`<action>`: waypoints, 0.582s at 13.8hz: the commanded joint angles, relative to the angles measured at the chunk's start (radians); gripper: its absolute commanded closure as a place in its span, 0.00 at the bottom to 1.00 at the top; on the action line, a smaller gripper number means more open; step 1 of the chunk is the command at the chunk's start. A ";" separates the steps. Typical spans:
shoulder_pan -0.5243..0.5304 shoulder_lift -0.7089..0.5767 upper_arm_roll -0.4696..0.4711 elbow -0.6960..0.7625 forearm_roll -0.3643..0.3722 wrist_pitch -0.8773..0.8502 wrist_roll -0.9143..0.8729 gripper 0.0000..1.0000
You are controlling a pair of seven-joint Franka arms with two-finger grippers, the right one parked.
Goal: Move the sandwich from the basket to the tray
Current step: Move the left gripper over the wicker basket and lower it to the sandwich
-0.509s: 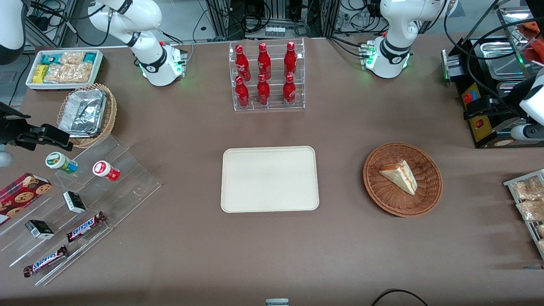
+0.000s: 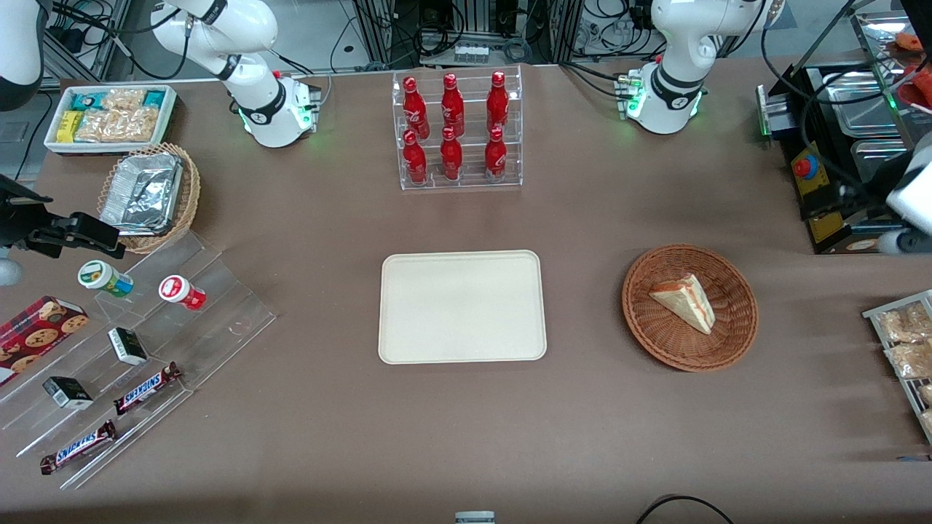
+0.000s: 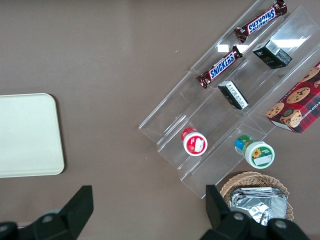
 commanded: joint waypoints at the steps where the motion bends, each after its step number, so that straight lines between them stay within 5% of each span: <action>1: -0.003 0.061 0.002 -0.051 0.020 0.101 -0.103 0.00; 8: -0.093 0.200 -0.001 -0.202 0.014 0.416 -0.626 0.00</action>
